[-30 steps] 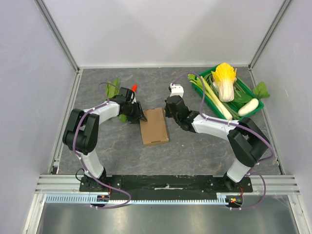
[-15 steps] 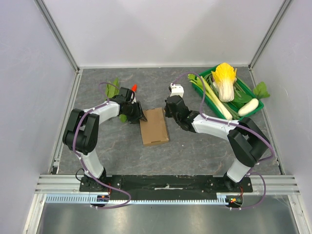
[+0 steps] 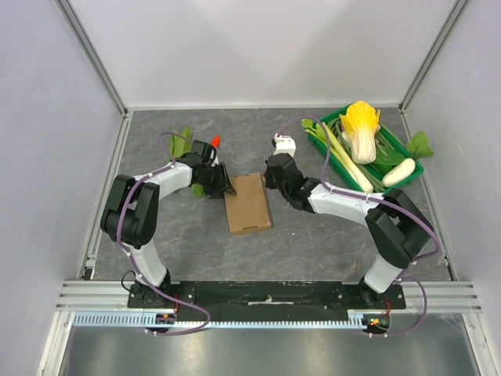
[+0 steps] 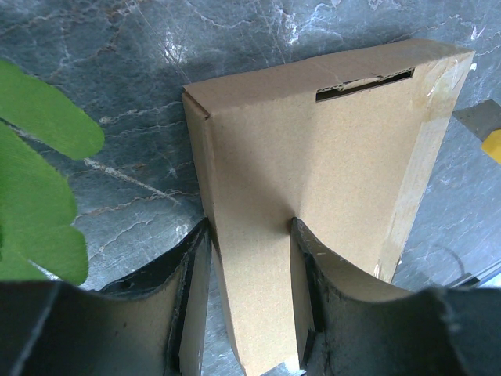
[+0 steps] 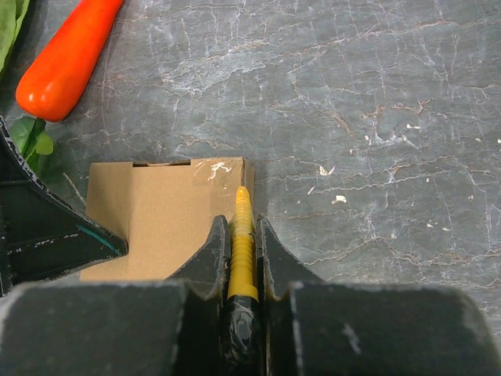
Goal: Unpack the express box
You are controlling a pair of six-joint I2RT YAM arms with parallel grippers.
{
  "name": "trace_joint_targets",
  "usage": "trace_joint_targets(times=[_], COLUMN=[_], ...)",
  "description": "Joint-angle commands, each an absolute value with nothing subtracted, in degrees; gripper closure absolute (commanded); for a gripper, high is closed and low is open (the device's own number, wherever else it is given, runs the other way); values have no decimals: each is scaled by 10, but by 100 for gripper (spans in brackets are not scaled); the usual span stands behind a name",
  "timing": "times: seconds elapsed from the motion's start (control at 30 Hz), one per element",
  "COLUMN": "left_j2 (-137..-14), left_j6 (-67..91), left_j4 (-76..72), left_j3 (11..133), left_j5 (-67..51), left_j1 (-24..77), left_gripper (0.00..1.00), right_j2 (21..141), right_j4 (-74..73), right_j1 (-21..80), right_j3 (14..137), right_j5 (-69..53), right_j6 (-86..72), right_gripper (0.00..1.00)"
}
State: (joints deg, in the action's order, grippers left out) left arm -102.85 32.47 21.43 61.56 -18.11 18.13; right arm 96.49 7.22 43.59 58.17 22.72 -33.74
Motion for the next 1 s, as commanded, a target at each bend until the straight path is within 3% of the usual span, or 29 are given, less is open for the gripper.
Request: trace_joint_targets(times=[0.0, 0.97], left_j2=[-1060, -1080], left_j6=[301, 388], left_j4=[250, 287], left_j3=[610, 631], left_j5=[-111, -121], left_j1=[180, 179], left_gripper=[80, 91], right_j2=[952, 911], right_j4=[64, -24], right_j1=[435, 441], right_j3=[575, 548], right_j5=[217, 161], right_j6=[-352, -370], right_gripper=[100, 100])
